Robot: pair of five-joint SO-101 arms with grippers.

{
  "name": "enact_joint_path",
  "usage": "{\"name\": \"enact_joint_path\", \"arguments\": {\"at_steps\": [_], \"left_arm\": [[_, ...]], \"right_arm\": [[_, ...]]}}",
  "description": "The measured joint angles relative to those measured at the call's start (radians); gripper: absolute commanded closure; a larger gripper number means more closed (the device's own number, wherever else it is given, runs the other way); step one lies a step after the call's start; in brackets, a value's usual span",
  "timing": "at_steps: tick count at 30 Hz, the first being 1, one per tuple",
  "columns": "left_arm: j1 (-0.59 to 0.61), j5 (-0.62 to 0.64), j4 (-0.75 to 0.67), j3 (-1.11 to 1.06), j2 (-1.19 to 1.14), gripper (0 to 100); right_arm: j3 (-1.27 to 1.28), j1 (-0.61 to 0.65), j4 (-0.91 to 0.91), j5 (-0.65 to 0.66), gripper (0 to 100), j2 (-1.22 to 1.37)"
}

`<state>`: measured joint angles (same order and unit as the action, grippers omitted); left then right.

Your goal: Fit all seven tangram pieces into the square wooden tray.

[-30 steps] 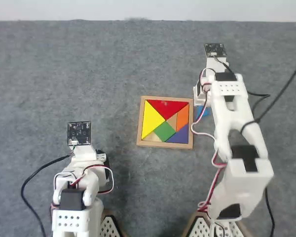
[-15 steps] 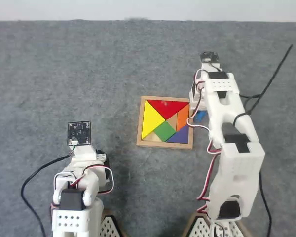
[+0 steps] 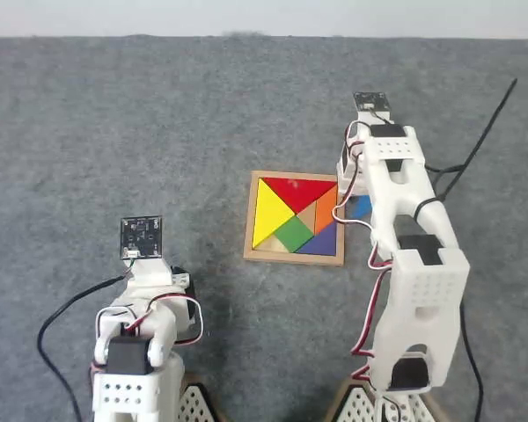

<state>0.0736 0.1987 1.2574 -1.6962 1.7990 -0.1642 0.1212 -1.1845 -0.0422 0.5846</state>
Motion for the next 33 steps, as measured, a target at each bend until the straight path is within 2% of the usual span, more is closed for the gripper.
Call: {"name": "enact_joint_path", "arguments": {"at_steps": [14,19,33], "left_arm": [[0.000,0.000,0.000,0.000,0.000,99],[0.000,0.000,0.000,0.000,0.000,99],[0.000,0.000,0.000,0.000,0.000,99]], "right_arm": [[-0.009,-0.025,-0.071,0.031,82.3,0.002],[-0.009,-0.025,-0.071,0.031,90.1,0.002],[-0.006,-0.035,-0.077,0.038,90.5,-0.015]]}}
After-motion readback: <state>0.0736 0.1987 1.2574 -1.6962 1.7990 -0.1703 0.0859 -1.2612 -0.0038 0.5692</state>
